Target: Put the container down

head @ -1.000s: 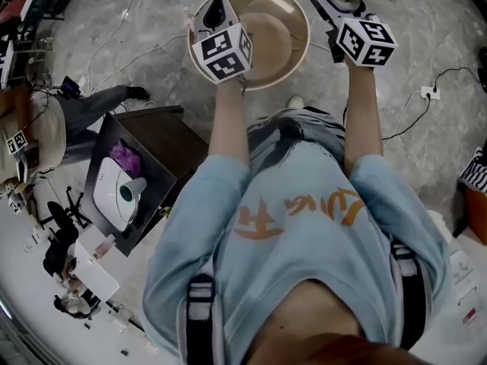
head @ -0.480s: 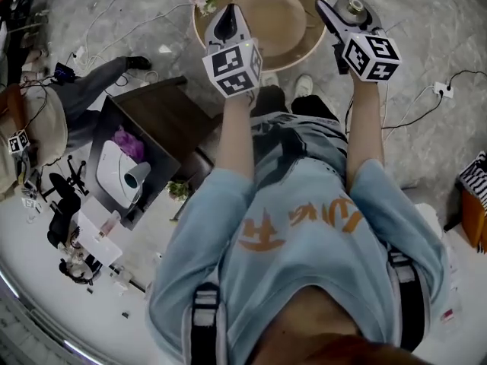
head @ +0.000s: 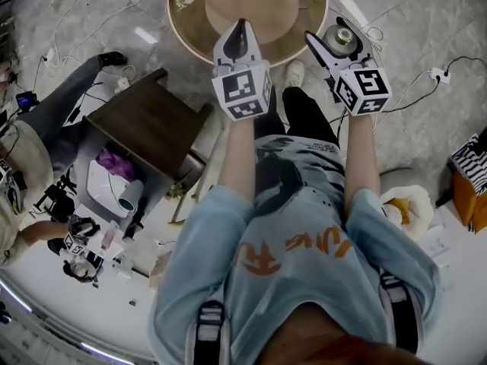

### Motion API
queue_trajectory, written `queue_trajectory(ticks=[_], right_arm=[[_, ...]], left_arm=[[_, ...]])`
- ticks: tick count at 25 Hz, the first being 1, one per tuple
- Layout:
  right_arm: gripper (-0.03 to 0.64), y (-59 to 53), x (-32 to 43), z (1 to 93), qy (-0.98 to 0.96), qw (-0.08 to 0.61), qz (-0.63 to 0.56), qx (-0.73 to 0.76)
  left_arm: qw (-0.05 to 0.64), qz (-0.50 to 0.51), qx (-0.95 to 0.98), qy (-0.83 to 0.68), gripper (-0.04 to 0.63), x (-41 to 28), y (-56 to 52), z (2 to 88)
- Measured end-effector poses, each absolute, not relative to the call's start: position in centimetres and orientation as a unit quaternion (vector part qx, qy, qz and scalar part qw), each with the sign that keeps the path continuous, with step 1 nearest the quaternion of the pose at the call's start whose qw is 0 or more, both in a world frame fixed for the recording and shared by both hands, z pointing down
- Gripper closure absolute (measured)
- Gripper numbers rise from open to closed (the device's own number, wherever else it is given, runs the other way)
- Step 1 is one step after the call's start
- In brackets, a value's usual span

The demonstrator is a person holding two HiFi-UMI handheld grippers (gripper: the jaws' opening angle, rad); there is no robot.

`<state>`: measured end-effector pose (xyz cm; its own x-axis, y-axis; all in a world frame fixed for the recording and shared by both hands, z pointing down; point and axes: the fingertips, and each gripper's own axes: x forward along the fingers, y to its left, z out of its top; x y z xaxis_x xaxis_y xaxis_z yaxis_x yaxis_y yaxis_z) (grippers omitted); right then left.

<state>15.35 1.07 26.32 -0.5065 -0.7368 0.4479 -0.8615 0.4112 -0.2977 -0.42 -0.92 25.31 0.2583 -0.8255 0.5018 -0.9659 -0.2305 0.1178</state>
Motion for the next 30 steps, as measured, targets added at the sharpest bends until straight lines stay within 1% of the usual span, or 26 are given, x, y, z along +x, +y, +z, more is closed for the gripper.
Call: queue_trajectory(ticks=[7,15,30], right_arm=[[0.256,2.8,14.1,34.2,-0.822,0.159,0.293,0.461],[0.256,3.5,12.2,42.7,-0.815,0.185,0.313,0.450],[0.256,0.8,7.4,53.5,-0.813,0.205,0.327,0.436]], left_arm=[[0.238,0.200,0.770,-0.558,0.568,-0.3,-0.7,33.0],[0.259,0.223,0.769,-0.540,0.568,-1.4,-0.1,41.3],[0.271,0.235,0.769,-0.530,0.568,-3.8,-3.2,51.6]])
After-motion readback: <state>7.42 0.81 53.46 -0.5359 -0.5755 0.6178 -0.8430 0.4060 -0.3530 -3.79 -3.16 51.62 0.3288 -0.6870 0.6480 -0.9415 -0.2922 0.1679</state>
